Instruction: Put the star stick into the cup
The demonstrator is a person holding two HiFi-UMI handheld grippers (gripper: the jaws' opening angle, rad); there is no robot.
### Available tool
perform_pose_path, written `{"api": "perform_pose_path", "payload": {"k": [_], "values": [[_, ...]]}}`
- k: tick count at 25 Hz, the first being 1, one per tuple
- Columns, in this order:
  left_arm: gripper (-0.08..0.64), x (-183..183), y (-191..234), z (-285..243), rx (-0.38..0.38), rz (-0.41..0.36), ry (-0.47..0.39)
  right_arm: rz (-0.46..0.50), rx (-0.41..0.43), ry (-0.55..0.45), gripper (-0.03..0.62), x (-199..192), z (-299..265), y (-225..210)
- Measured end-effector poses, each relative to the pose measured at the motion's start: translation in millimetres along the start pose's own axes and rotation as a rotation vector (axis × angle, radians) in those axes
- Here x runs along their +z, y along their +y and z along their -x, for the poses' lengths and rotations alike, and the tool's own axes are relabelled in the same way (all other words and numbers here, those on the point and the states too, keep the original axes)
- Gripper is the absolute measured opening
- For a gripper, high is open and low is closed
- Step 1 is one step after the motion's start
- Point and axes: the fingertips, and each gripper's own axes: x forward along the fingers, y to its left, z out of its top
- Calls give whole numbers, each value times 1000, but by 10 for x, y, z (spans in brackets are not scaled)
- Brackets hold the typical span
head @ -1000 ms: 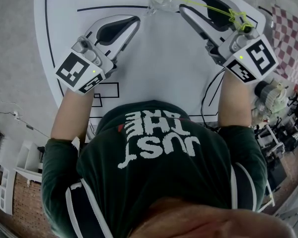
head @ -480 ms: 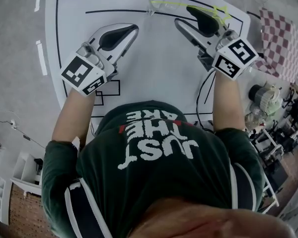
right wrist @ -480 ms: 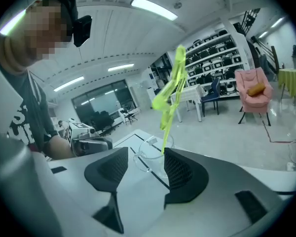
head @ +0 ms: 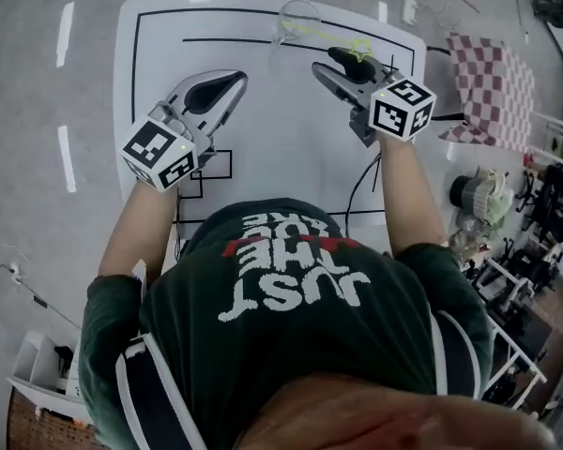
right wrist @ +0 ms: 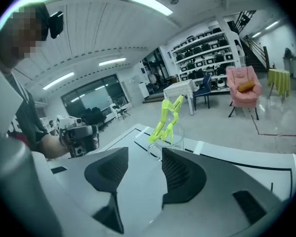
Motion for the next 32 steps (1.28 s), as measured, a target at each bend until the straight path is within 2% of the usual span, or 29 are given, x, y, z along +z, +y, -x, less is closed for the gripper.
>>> {"api": "perform_pose_path", "payload": {"k": [6,12,17,23,27,32], "values": [[11,203,-176,452,-19,-19,-14,-43,-90,26,236,-83,99,212],[11,482,-393,852,-67,-46,-23,-74,-96,-88,233,201,423,813],[11,720,-714,1141,-106,-76,-26,-44,-57,-241,188,588,884,1381],[11,918,-1165,1398,-37,-97,-42,47,35,-370,113,877,1563,1888],[11,935,-1592,1318,31,-112,-61,104,121,-447,74,860,2135,2064],[11,779,-2220,962,80,-50,-129,120,197,-502,48,572,2795,2018]]}}
